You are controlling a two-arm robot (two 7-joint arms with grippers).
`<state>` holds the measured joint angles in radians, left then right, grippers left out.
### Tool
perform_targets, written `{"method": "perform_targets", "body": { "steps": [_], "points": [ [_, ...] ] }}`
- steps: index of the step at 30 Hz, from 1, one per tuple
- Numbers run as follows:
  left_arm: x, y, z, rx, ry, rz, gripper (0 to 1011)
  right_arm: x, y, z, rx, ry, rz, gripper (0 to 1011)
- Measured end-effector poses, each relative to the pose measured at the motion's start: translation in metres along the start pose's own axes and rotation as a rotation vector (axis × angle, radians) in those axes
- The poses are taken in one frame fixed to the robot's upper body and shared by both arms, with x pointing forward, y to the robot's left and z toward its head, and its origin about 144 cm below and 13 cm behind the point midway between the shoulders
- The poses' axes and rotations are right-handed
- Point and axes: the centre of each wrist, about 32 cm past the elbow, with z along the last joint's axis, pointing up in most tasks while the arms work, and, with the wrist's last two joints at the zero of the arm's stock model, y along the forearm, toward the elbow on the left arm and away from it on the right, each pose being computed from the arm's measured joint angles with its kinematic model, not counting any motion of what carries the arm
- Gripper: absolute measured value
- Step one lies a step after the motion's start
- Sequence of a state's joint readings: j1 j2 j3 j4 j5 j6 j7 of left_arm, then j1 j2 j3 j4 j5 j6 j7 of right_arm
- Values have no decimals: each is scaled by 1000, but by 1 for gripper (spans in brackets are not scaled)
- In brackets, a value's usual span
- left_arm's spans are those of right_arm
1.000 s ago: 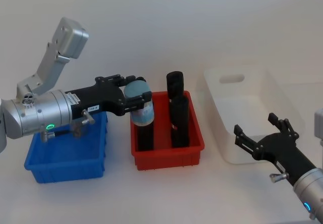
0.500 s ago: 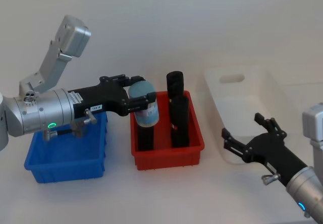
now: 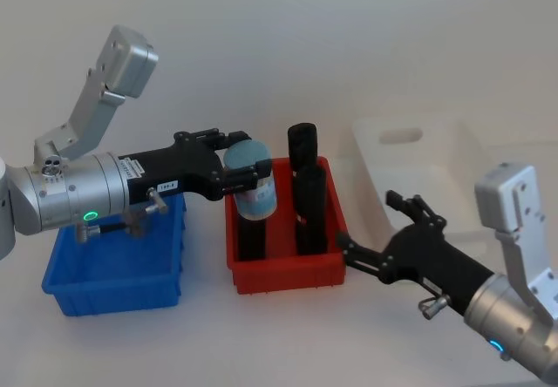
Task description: Pick the cotton swabs from the blue box and place them into the white box.
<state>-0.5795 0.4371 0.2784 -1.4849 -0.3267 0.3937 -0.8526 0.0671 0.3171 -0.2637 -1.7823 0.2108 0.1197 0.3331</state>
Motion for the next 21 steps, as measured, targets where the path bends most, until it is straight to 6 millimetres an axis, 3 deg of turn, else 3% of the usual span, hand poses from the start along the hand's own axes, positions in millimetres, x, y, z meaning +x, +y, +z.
{"method": "perform_targets", "body": {
  "steps": [21],
  "points": [
    [0,0,0,-1,0,-4,670,6,44,28,-50,-77,190,1001]
  ]
}}
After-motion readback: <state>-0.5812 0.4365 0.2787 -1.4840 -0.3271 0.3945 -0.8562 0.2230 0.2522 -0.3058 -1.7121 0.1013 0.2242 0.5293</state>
